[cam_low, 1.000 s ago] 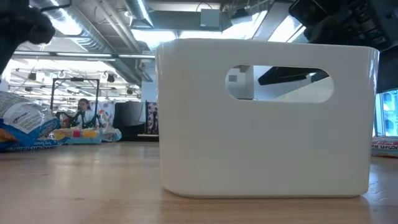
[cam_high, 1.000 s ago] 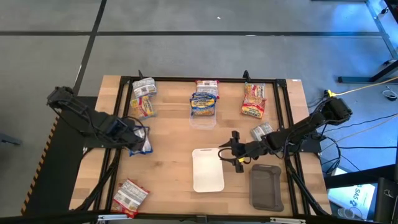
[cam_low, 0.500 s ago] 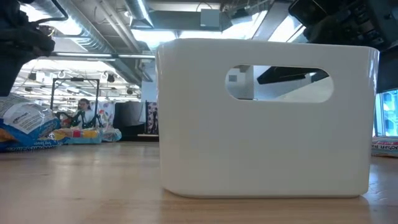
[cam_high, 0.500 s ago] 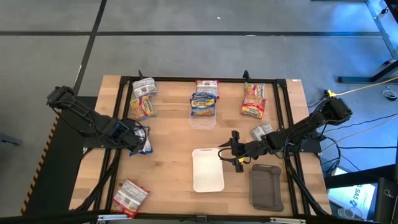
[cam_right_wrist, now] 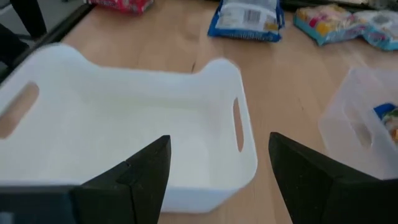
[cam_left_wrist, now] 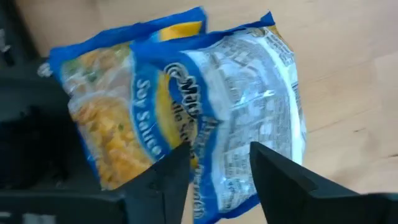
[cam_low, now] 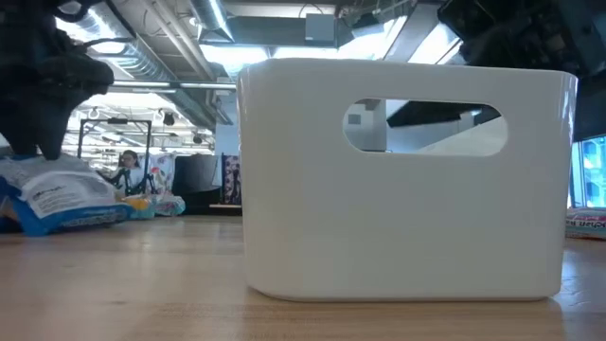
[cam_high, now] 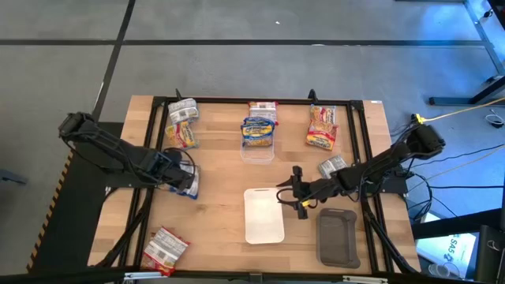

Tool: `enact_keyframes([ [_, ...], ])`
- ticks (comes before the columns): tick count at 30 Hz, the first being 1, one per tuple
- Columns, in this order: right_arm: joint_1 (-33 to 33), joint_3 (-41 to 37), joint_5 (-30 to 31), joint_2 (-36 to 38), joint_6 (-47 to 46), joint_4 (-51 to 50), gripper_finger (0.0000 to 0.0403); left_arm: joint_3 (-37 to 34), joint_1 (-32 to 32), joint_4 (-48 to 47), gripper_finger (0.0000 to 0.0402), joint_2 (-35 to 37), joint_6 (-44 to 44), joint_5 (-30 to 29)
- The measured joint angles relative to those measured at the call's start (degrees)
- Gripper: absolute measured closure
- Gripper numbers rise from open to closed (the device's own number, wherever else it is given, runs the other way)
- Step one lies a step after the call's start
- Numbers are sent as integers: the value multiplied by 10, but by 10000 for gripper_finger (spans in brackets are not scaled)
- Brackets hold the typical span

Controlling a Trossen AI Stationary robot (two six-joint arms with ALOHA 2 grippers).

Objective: Sort Maruchan noodles
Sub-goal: Put the blue noodle pack into the transparent bin

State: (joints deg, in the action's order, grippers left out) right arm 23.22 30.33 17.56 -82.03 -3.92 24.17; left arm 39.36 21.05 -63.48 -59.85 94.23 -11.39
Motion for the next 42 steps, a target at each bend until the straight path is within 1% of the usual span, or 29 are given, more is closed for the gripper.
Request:
enact_keyframes([
  [7, 0, 0, 0, -24, -2, 9, 155, 0, -35, 44, 331, -30, -68, -3],
  [9, 0, 0, 0, -24, -2, 16, 155, 0, -45, 43, 342, -44, -82, -1],
  [12, 0, 0, 0, -23, -1, 14, 155, 0, -61, 47, 348, -64, -109, 5],
  [16, 0, 0, -1, -23, -1, 14, 155, 0, -80, 84, 355, -88, -150, 6],
  [20, 0, 0, -1, -23, -1, 15, 155, 1, -96, 139, 393, -101, -199, 19],
  [23, 0, 0, -2, -23, -1, 13, 155, 1, -102, 171, 399, -103, -234, 18],
  [26, 0, 0, -1, -23, -1, 14, 155, 1, -104, 215, 401, -104, -276, 4],
  [31, 0, 0, 0, -23, -1, 16, 155, 19, -104, 276, 401, -104, -371, -17],
  [37, 0, 0, 34, -21, 0, 42, 155, 27, -104, 338, 401, -104, -483, -27],
  [42, 0, 0, 73, -21, 7, 76, 155, 27, -104, 379, 401, -104, -543, -35],
])
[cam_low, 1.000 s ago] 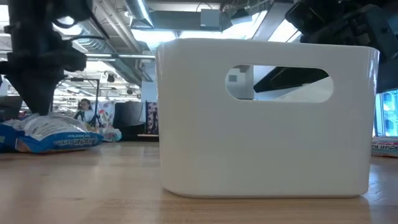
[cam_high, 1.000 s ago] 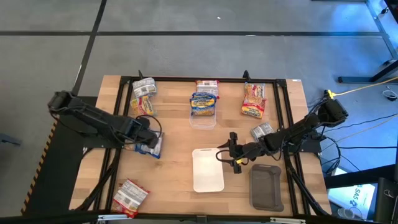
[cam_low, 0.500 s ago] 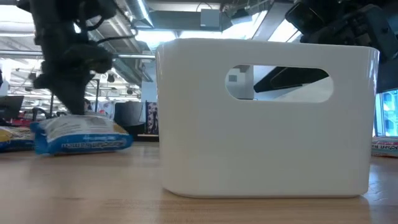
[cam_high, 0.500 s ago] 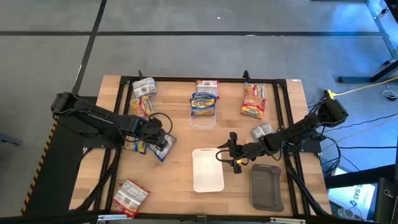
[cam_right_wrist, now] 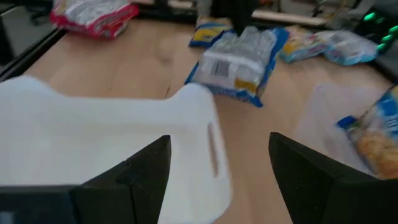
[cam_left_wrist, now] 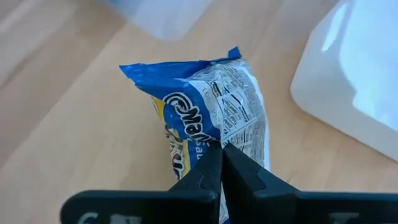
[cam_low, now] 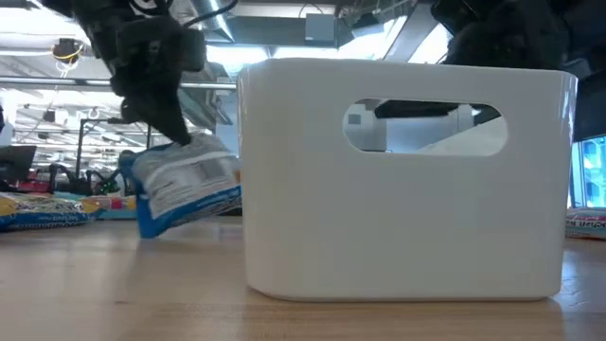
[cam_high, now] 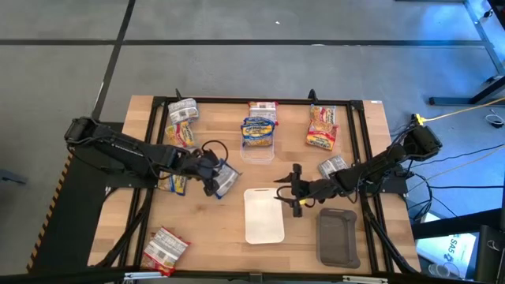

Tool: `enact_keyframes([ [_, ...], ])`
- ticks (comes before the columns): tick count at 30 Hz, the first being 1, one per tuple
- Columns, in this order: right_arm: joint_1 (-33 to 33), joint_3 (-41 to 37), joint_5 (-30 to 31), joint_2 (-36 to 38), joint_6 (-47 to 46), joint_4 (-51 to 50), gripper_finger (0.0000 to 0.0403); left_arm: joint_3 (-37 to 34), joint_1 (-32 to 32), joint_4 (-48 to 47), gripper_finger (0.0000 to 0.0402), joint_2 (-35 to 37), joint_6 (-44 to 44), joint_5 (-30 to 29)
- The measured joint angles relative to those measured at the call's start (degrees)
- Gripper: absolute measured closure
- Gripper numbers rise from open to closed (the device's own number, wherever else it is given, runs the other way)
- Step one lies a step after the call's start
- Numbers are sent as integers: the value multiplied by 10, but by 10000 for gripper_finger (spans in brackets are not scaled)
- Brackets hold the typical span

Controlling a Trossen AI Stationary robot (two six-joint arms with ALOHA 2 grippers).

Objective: Sort Maruchan noodles
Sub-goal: Put the blue noodle pack into the transparent bin

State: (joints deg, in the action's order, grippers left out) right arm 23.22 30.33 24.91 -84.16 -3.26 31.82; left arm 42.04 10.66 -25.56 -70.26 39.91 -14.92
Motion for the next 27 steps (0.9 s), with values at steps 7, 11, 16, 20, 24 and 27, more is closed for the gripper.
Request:
enact_keyframes([
  [7, -53, 0, 20, 0, -14, 18, 154, 0, -3, 43, 401, 0, -61, -20],
  [11, -116, 0, -60, 0, -46, 29, 143, 0, -3, 64, 401, 0, -91, -28],
  [16, -181, 17, -148, -6, -69, 54, 117, 0, -3, 82, 401, 0, -119, -42],
  [20, -212, 56, -202, -41, -70, 54, 104, 0, -3, 105, 401, 0, -141, -53],
  [24, -230, 104, -243, -96, -73, 54, 103, 0, -3, 120, 401, 0, -153, -56],
  [27, -240, 136, -268, -136, -75, 50, 102, 0, 0, 130, 401, 0, -165, -57],
])
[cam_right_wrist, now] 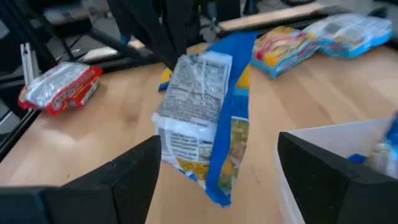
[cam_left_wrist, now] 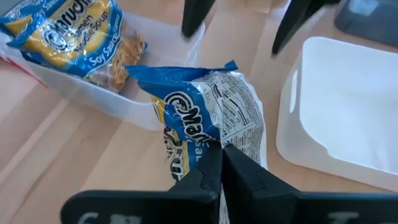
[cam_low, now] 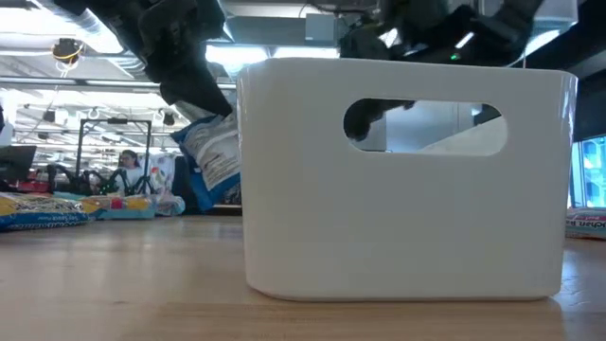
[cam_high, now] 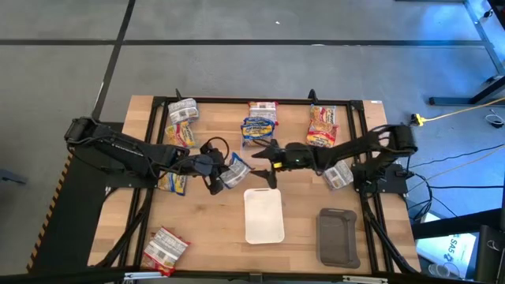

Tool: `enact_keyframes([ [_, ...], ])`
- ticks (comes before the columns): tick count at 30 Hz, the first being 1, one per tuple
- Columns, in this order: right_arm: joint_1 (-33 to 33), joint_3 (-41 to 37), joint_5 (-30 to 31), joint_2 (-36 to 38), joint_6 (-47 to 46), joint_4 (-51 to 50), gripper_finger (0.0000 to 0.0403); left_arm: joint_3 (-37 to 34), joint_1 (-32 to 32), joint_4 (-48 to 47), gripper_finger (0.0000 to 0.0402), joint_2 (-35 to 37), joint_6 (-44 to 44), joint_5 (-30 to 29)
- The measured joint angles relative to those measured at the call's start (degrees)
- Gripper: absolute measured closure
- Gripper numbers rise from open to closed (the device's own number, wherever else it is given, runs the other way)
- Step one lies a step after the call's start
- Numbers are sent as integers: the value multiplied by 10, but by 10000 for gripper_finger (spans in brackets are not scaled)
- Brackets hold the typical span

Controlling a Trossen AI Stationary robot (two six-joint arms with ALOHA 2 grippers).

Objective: Sort Maruchan noodles
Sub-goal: Put the blue noodle pack into the transparent bin

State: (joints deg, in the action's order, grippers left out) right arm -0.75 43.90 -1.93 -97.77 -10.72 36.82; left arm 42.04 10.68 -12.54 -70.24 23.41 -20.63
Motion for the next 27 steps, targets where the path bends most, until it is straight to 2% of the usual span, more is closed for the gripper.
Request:
enact_keyframes([
  [7, -4, 63, -62, -53, -11, -6, 102, 0, 6, 6, 401, 0, -11, -10],
  [21, -4, 87, -53, -79, -25, -39, 102, 0, 32, 33, 402, 0, -31, -32],
  [27, -4, 87, -90, -84, -26, -5, 102, 0, 44, 71, 401, 0, -60, -54],
])
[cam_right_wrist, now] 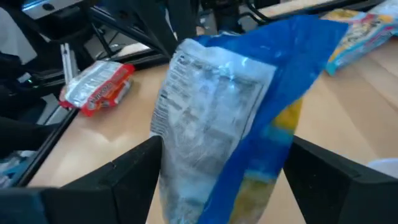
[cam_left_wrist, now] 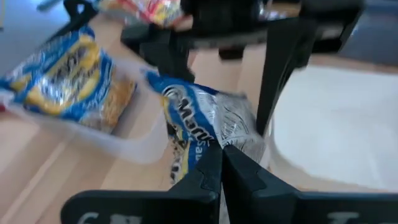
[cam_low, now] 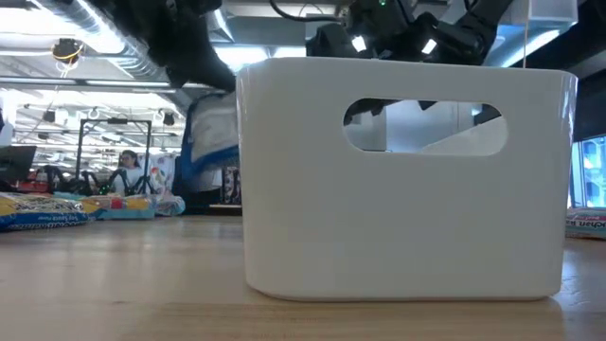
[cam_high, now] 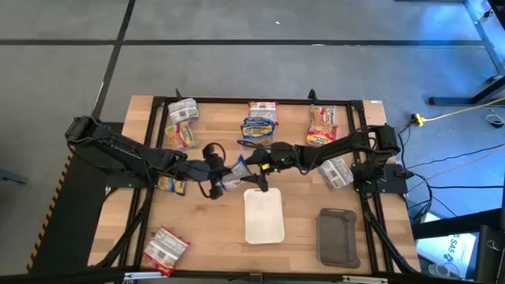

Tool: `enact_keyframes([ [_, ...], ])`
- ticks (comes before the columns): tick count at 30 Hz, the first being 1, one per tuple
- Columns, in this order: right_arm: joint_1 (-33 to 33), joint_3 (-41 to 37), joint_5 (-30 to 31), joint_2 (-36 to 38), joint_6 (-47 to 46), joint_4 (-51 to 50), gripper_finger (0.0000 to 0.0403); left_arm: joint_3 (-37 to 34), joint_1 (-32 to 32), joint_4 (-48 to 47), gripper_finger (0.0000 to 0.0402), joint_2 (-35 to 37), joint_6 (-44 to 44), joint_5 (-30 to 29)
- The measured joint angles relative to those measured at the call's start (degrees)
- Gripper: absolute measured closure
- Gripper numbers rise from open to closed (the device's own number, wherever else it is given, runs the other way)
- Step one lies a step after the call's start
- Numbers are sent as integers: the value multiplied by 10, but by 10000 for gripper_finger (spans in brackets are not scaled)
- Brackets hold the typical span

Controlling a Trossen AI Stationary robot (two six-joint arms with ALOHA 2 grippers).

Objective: Sort Maruchan noodles
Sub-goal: Put the blue noodle pack into the transparent bin

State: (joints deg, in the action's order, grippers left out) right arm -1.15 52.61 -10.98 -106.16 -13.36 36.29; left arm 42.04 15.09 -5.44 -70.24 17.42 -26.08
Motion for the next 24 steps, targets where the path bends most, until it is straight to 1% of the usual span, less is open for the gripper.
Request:
enact_keyframes([
  [3, 0, 0, -26, -11, -13, 20, 108, 0, 0, 32, 401, 0, -24, 0],
  [5, 0, 0, -42, -15, -14, 33, 125, 0, -2, 37, 401, 0, -30, 0],
  [7, 0, 0, -51, -16, -12, 35, 153, 0, -5, 37, 401, 0, -29, 0],
  [10, 0, 0, -51, -15, 11, 37, 211, 0, -5, 38, 401, 0, -26, 1],
  [13, 0, 0, -51, -12, 40, 34, 266, 0, -5, 39, 400, 1, 0, 1],
  [15, -1, -1, -51, 2, 66, 5, 291, 0, -5, 36, 390, 10, 23, 3],
  [17, 0, 0, -46, 25, 99, -43, 304, 0, -5, 34, 376, 25, 44, 13],
  [19, 1, -1, -43, 52, 128, -107, 304, 0, -6, 32, 358, 46, 63, 26],
  [21, 3, -1, -27, 86, 155, -177, 301, 1, -6, 28, 339, 67, 80, 33],
  [24, 19, -1, 36, 141, 212, -268, 294, 1, -5, 21, 311, 89, 91, 28],
])
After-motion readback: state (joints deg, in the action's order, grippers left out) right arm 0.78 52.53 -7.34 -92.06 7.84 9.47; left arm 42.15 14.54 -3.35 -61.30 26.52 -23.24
